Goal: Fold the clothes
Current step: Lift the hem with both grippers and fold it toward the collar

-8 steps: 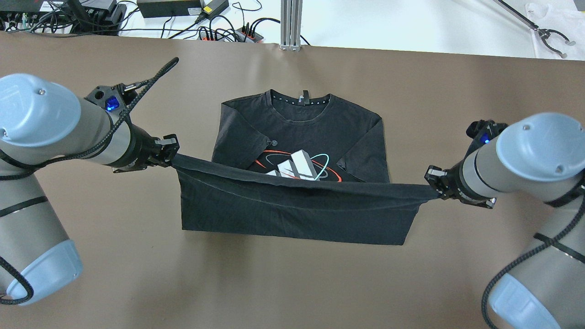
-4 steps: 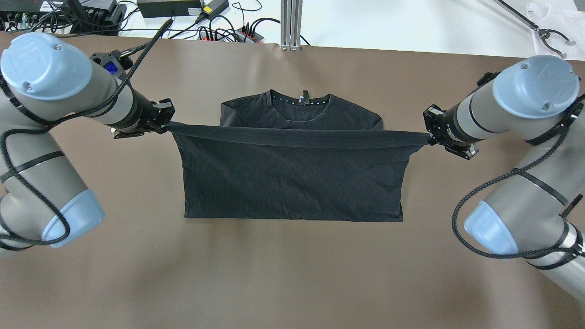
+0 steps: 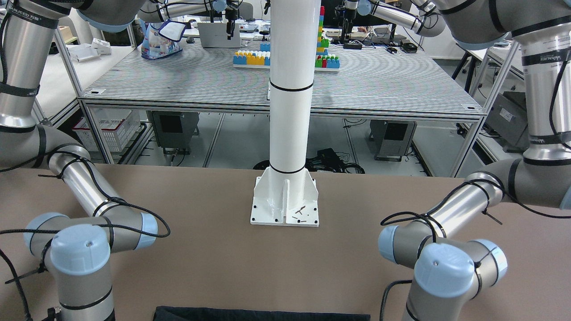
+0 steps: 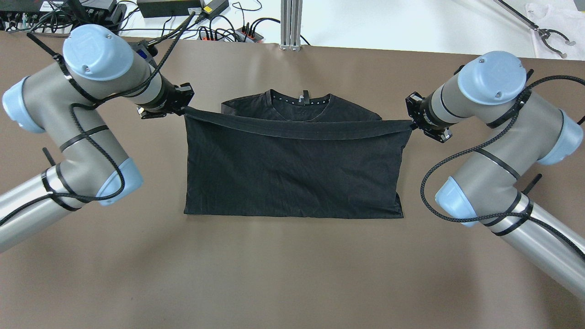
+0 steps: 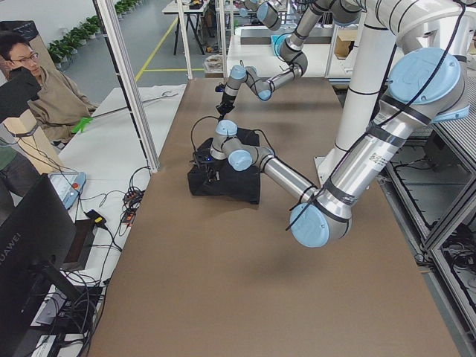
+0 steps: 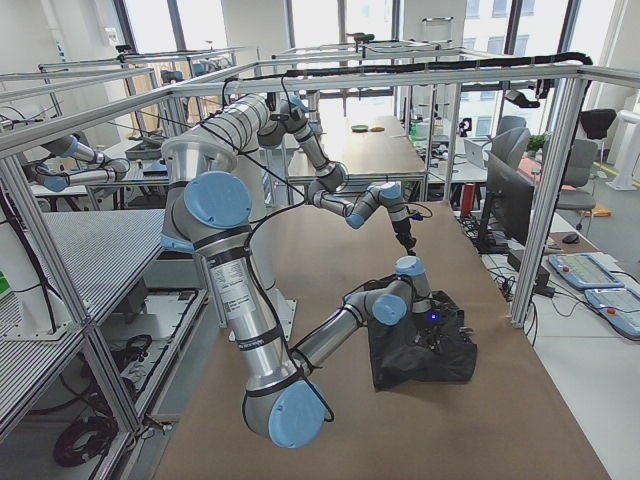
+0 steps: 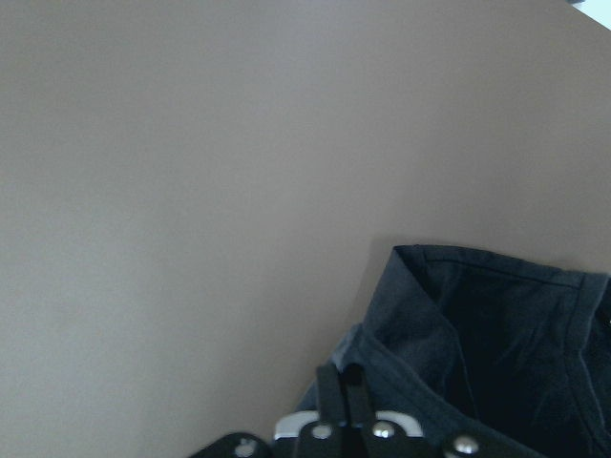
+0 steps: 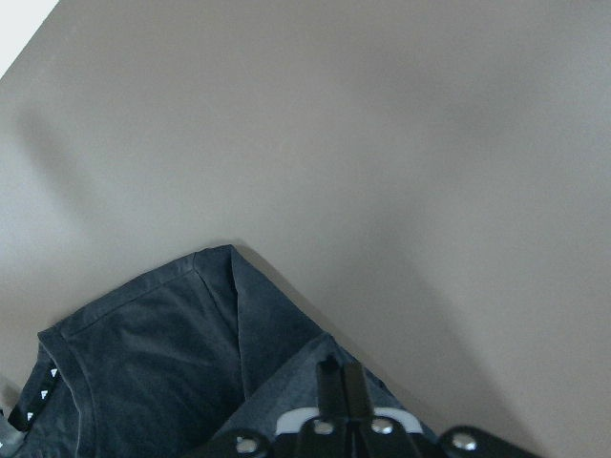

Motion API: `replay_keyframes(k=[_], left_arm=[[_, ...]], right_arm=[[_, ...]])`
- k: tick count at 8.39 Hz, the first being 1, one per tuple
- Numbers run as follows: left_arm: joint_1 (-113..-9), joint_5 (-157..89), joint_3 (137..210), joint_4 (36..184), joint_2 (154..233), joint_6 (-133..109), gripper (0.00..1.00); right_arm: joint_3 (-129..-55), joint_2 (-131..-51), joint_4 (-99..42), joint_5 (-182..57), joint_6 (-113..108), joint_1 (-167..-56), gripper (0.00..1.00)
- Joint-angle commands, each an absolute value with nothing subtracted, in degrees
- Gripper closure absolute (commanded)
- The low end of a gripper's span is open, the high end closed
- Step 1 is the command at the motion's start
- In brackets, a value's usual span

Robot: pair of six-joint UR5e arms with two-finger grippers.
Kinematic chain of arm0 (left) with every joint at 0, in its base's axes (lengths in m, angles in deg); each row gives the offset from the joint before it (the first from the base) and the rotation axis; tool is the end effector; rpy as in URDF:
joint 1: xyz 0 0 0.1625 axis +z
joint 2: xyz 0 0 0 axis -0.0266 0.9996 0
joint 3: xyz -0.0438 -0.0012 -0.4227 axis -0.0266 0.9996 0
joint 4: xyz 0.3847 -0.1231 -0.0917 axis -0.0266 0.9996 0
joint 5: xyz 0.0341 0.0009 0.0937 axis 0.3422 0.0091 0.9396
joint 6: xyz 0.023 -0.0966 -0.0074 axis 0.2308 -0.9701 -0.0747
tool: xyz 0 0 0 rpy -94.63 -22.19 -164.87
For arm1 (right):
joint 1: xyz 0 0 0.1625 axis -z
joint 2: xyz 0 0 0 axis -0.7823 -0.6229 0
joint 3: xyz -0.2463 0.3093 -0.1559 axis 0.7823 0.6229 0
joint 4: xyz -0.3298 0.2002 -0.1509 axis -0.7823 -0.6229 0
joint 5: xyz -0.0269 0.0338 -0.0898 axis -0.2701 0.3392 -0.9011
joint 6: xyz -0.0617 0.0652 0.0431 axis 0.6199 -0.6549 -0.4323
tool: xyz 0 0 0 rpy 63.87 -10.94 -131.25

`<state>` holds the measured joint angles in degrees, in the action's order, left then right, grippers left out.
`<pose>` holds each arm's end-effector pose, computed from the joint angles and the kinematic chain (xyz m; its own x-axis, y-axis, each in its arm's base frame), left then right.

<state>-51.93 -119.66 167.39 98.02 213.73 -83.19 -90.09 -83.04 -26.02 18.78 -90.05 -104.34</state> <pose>0.3857 -0.6297 0.2536 0.4586 -0.4465 -0.7684 0.5636 0.8146 -0.1370 -0.3252 -0.6093 0.3389 0.2465 0.7225 0.6459 -0.7500 0.5643 -0.3450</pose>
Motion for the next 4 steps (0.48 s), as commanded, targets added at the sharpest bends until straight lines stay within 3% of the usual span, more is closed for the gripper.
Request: replay_keyframes(k=[1, 2, 3, 4], left_arm=[[-51.89, -119.38, 155.04, 107.27, 217.05, -82.84, 1.00], [-51.89, -119.38, 152.13, 110.62, 217.23, -82.75, 1.00], [-51.89, -119.30, 150.97, 111.79, 217.23, -82.66, 1.00], [-51.89, -119.30, 150.09, 112.58, 217.23, -82.66, 0.80]], right_arm=[[-81.45, -81.29, -18.06, 16.99, -90.49, -104.21, 0.99], [-80.30, -81.20, -15.94, 16.46, -90.49, -104.21, 0.96], [-80.28, -81.12, -15.83, 15.33, -90.49, -104.12, 0.78], [-80.11, -80.77, -15.57, 15.32, -90.49, -104.12, 0.68]])
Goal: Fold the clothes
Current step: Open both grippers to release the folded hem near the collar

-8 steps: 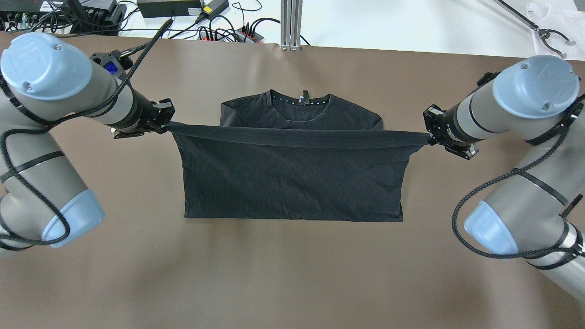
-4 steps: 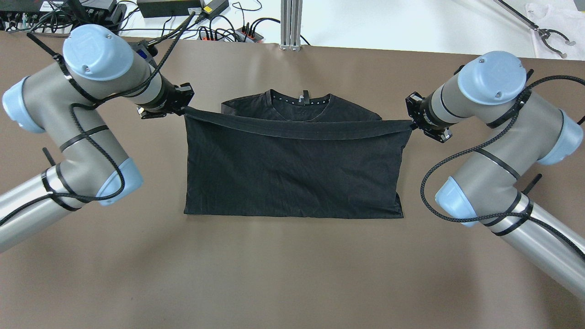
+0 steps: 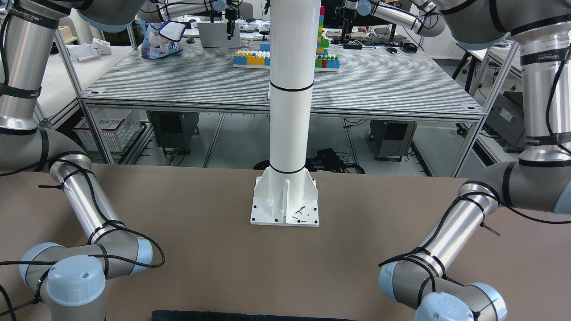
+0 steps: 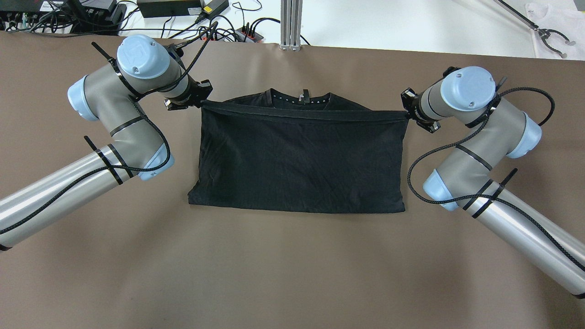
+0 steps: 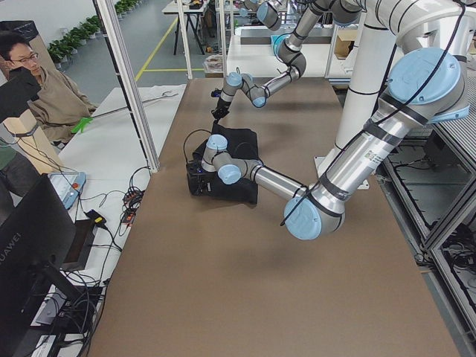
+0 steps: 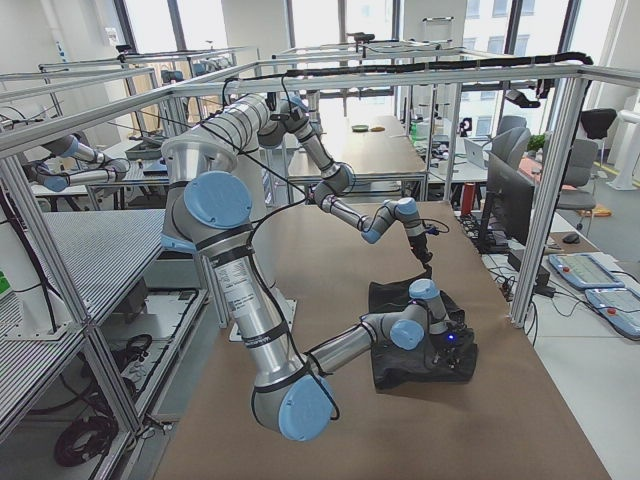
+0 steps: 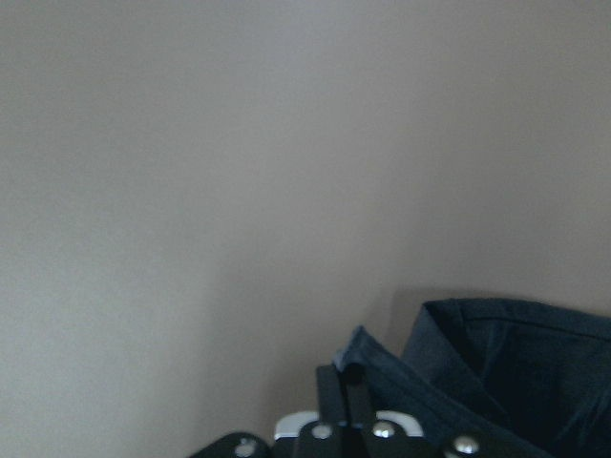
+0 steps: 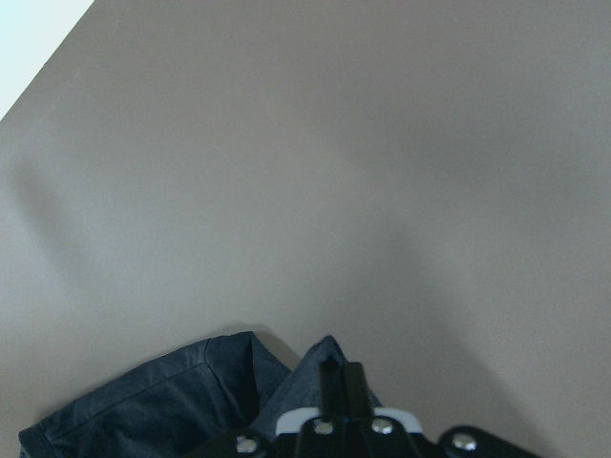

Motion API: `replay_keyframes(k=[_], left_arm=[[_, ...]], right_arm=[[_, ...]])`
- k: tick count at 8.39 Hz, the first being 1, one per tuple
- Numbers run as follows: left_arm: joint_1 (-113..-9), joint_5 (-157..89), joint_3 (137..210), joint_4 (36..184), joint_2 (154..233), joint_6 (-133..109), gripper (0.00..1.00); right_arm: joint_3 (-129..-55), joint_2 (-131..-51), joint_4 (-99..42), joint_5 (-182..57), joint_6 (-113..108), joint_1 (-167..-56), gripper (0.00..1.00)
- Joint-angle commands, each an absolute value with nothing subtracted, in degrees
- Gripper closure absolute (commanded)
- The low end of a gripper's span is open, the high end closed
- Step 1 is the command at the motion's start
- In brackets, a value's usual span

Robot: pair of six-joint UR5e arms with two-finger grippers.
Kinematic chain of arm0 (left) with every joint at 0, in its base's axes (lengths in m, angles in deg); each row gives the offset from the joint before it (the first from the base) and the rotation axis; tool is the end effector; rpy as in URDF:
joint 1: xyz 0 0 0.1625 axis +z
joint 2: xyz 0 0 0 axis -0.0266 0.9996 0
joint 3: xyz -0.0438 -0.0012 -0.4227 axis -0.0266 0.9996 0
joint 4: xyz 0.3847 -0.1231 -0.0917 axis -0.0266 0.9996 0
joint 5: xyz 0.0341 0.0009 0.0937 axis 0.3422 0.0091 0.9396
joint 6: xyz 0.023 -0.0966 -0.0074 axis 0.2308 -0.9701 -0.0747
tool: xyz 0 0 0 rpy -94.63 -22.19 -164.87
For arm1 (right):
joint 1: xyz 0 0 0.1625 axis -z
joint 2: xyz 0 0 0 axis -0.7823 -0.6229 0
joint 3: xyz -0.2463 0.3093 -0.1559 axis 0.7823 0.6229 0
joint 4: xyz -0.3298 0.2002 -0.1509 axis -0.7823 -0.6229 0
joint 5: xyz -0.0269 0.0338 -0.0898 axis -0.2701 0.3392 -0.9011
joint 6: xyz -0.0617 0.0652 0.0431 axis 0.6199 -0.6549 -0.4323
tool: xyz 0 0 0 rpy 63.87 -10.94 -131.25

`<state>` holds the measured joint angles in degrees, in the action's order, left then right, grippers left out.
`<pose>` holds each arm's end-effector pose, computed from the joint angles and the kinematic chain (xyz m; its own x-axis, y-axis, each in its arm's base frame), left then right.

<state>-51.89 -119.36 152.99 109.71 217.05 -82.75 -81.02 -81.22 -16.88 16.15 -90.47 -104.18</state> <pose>0.4210 -0.6723 0.3021 0.4582 -0.4337 -0.7759 0.5622 0.8175 -0.1249 -0.3440 -0.6383 0.3729 0.2227 0.7037 0.6747 -0.7705 0.5511 -0.3204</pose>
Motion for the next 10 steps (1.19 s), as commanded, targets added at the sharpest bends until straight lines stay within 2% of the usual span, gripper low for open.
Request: replay_keyframes(k=[1, 2, 3, 4, 6, 7, 10], left_arm=[[-51.89, -119.30, 149.91, 113.37, 217.23, -82.66, 0.57], [-51.89, -119.30, 149.99, 113.56, 217.23, -82.57, 0.39], [-51.89, -119.30, 150.08, 113.56, 217.23, -82.66, 0.34], [-51.89, -119.30, 150.34, 113.56, 217.32, -82.75, 0.33], [-51.89, -119.21, 150.43, 113.47, 217.41, -82.75, 0.30], [-51.89, -118.95, 150.34, 113.47, 217.41, -82.75, 0.29], [-51.53, -115.26, 150.69, 113.38, 217.58, -82.92, 0.28]], right_arm=[[-79.41, -80.76, -13.48, 14.88, -90.58, -104.12, 0.54], [-79.23, -80.76, -12.16, 14.53, -90.58, -104.12, 0.42], [-79.58, -80.50, -11.27, 14.53, -91.36, -104.12, 0.40], [-81.41, -81.20, -10.31, 14.87, -95.55, -104.12, 0.39], [-96.63, -92.82, -10.30, 15.32, -97.17, -99.32, 0.36], [-101.51, -96.81, -10.04, 15.32, -97.43, -95.37, 0.32], [-102.70, -99.57, -10.03, 15.75, -99.89, -90.50, 0.32]])
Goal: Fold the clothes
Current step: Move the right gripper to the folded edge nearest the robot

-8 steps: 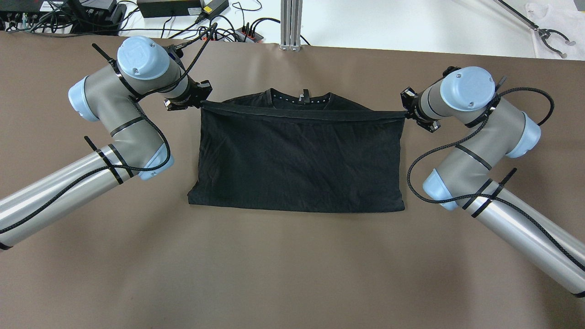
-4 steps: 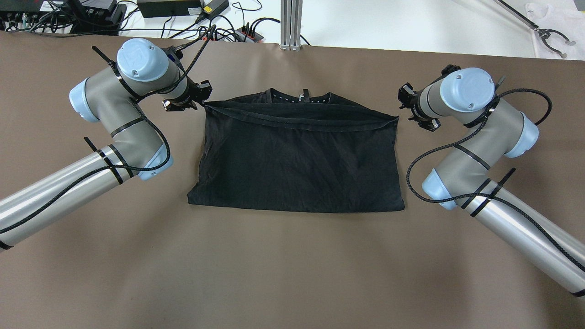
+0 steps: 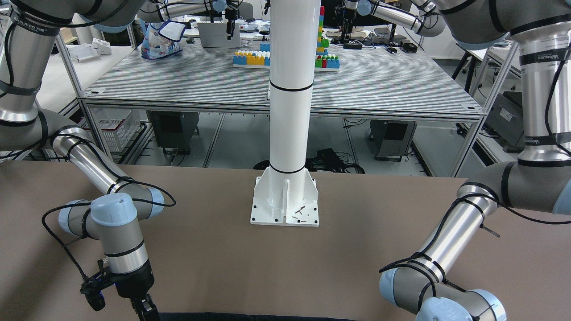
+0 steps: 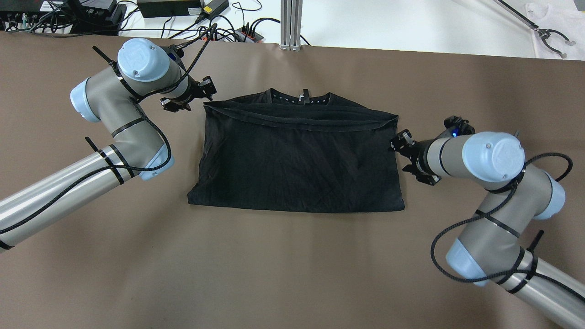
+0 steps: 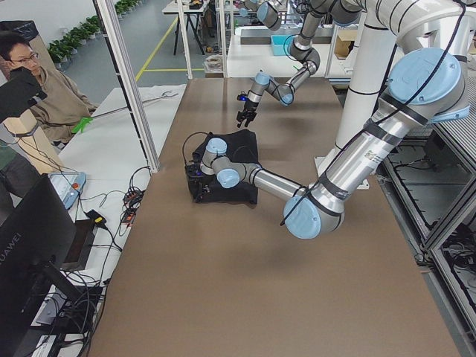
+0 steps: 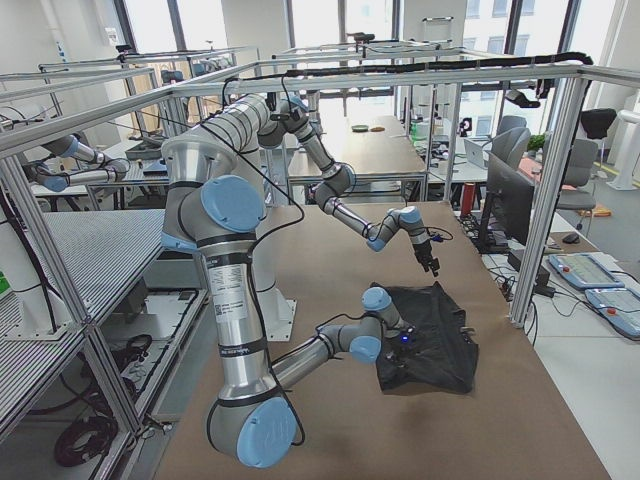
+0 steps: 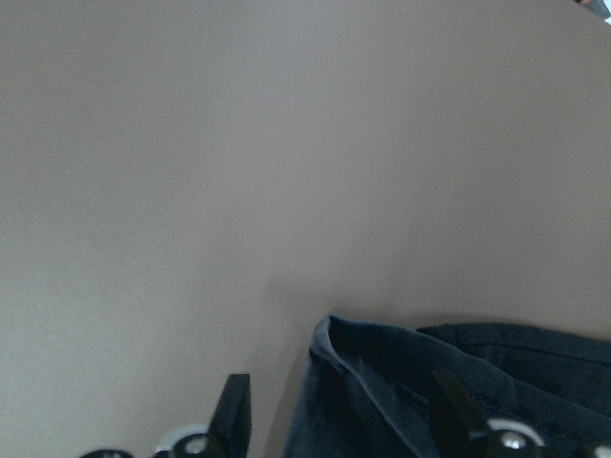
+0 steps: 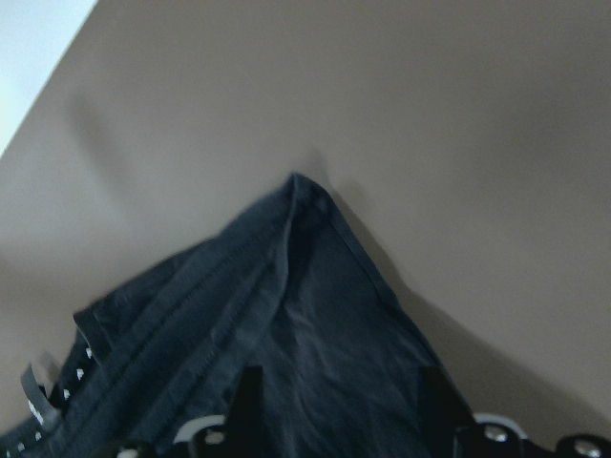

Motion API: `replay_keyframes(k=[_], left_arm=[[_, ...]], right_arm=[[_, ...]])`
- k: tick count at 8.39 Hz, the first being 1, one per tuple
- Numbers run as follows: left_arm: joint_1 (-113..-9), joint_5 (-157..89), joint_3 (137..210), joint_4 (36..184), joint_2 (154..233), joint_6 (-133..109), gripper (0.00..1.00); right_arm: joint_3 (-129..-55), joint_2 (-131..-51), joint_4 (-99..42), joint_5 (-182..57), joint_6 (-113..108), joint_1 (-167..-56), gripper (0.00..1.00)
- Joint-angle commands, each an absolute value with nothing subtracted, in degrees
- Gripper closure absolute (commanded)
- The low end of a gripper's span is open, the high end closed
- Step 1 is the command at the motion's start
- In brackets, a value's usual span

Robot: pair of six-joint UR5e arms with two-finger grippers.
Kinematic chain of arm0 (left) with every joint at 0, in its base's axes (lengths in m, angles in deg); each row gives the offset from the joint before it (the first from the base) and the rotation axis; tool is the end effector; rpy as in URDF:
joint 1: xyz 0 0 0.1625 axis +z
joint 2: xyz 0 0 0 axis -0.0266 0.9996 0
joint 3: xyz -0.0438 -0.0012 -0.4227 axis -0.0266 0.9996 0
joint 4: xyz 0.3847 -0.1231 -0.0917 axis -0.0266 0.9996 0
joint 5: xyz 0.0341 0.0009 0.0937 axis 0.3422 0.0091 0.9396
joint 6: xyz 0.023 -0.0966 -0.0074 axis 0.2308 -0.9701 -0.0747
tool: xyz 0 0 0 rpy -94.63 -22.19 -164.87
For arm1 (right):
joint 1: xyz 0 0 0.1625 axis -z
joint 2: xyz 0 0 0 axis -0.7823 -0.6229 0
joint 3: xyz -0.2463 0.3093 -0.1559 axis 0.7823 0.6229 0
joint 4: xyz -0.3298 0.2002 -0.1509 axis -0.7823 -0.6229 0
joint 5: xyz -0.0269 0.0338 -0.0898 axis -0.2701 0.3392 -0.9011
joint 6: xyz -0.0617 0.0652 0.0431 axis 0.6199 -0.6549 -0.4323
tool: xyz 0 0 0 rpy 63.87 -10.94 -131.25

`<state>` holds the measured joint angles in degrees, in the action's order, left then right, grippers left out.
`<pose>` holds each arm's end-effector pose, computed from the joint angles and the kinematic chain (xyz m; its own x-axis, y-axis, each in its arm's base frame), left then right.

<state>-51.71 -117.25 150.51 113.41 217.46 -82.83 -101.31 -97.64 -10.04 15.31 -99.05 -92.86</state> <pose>0.4255 -0.6794 0.3099 0.4465 -0.4174 -0.7915 0.5834 0.8065 -0.0962 -0.3665 -0.4755 0.3688 0.1563 0.6560 0.7384 -0.6435 0.6348 -0.4277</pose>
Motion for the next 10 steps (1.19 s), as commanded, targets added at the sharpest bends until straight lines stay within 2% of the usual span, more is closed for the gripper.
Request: replay_keyframes(k=[1, 5, 10], left_arm=[[-51.36, -113.51, 150.69, 113.38, 217.76, -83.10, 0.28], [-51.18, -111.57, 151.75, 113.29, 217.76, -83.63, 0.27], [-49.69, -110.78, 152.36, 113.21, 217.76, -84.07, 0.26]], right_arm=[[-102.35, -100.70, -9.95, 16.36, -99.72, -90.06, 0.32], [-99.27, -101.07, -9.94, 16.11, -99.10, -89.35, 0.40], [-99.09, -101.16, -9.86, 16.11, -99.98, -88.83, 0.41]])
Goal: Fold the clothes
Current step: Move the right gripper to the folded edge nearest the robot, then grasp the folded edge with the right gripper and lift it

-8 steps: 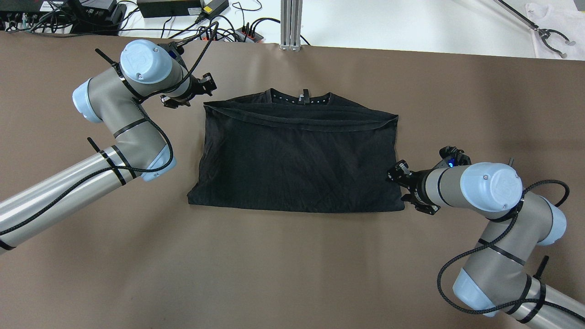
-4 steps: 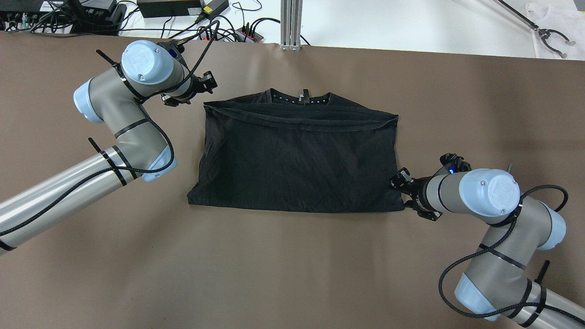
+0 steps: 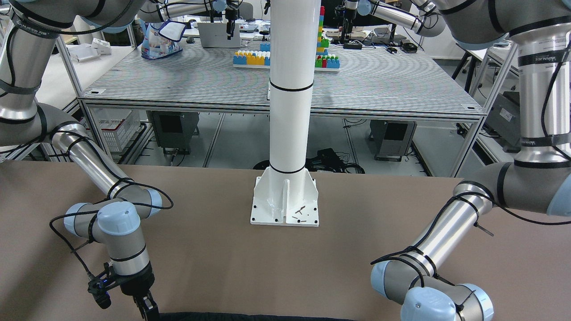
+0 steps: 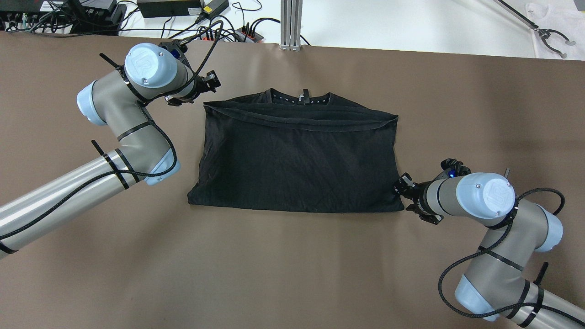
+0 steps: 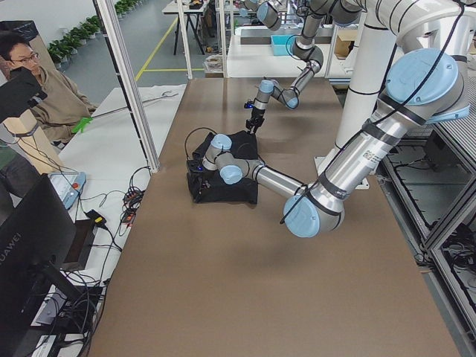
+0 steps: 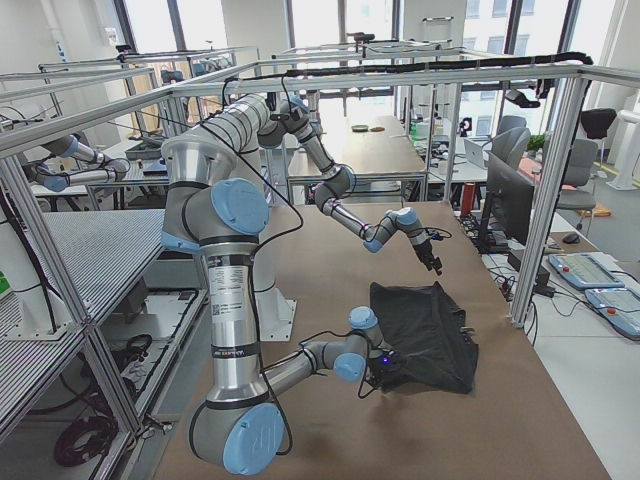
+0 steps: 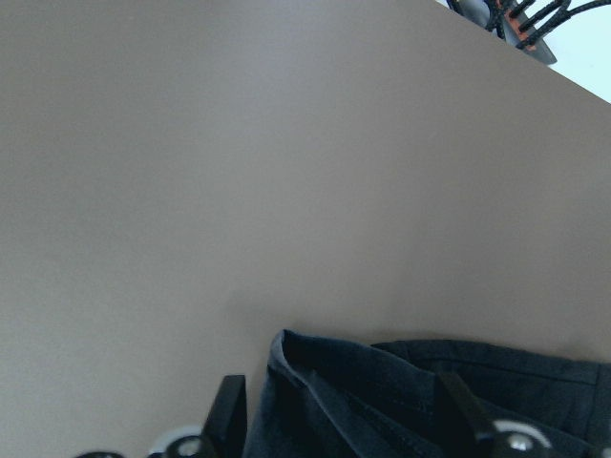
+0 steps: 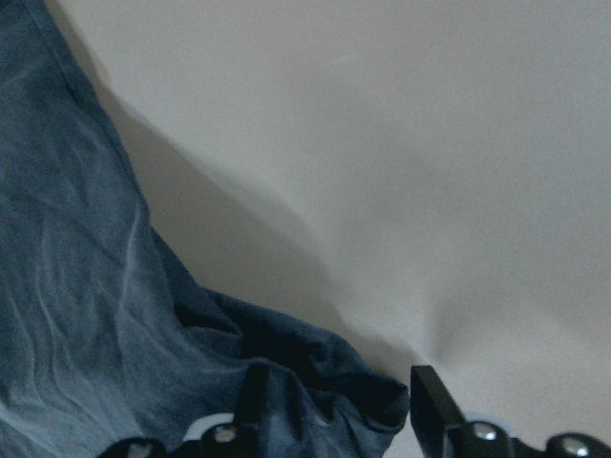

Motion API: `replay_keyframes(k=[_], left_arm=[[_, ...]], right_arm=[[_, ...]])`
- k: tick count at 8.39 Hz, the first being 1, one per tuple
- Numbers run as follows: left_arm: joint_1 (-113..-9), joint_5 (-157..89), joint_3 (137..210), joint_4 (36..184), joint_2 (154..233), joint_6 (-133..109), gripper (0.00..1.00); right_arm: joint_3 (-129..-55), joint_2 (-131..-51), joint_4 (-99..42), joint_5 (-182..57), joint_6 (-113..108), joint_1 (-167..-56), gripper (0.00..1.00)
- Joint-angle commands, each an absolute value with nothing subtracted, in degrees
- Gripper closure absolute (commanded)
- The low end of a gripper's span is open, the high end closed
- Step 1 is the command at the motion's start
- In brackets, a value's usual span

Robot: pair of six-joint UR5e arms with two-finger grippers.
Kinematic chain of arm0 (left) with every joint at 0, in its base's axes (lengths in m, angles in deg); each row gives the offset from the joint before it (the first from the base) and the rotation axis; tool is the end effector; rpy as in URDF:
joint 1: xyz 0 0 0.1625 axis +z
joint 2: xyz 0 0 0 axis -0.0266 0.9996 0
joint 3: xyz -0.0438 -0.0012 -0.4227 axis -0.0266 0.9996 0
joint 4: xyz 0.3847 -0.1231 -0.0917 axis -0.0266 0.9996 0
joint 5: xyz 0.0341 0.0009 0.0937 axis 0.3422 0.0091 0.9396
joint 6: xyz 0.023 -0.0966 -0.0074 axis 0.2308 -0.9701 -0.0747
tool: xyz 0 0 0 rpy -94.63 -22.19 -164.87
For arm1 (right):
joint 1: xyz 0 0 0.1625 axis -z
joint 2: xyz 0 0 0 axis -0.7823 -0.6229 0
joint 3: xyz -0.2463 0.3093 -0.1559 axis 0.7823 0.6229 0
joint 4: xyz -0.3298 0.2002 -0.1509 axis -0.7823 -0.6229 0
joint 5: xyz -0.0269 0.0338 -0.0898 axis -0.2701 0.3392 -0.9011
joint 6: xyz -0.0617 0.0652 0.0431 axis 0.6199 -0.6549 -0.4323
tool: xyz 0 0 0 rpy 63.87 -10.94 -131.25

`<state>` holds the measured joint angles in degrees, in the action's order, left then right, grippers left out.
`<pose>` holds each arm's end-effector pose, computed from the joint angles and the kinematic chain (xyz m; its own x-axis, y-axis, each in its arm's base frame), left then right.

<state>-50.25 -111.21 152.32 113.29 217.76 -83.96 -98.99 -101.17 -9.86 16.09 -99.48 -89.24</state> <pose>0.4330 -0.6729 0.2915 0.4316 -0.4040 -0.8066 0.6396 0.7676 -0.0422 -0.3907 -0.4459 0.4245 0.2522 0.6944 0.6739 -0.6280 0.6473 -0.4320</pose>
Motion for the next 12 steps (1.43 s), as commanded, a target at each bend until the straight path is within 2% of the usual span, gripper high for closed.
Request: replay_keyframes(k=[1, 2, 3, 4, 5, 7, 10, 12], left_arm=[[-49.60, -109.38, 152.36, 113.21, 217.76, -84.24, 0.26], [-49.60, -109.36, 152.36, 113.21, 217.76, -84.24, 0.26], [-49.60, -109.45, 152.45, 113.29, 217.85, -84.42, 0.26], [-48.99, -109.37, 152.37, 113.29, 217.85, -84.94, 0.26], [-48.38, -109.36, 152.36, 113.29, 218.20, -84.95, 0.26], [-48.11, -109.36, 152.28, 113.29, 218.11, -85.03, 0.26], [-48.19, -109.36, 152.63, 113.29, 218.11, -85.21, 0.26], [-48.19, -109.54, 153.24, 113.38, 218.11, -85.21, 0.26]], right_arm=[[-98.92, -101.15, -9.86, 15.93, -100.50, -87.43, 0.43], [-98.83, -101.07, -9.86, 15.76, -101.99, -86.55, 0.53], [-98.92, -101.15, -9.77, 15.93, -102.53, -86.71, 0.68], [-99.35, -101.33, -9.86, 16.28, -102.10, -86.89, 0.92], [-100.31, -101.85, -9.77, 17.07, -101.57, -86.89, 1.00], [-104.87, -104.56, -9.86, 19.70, -102.35, -86.98, 1.00], [-115.83, -107.64, -10.12, 27.31, -116.65, -83.66, 1.00], [-117.90, -107.83, -5.68, 43.36, -121.24, -81.10, 1.00]])
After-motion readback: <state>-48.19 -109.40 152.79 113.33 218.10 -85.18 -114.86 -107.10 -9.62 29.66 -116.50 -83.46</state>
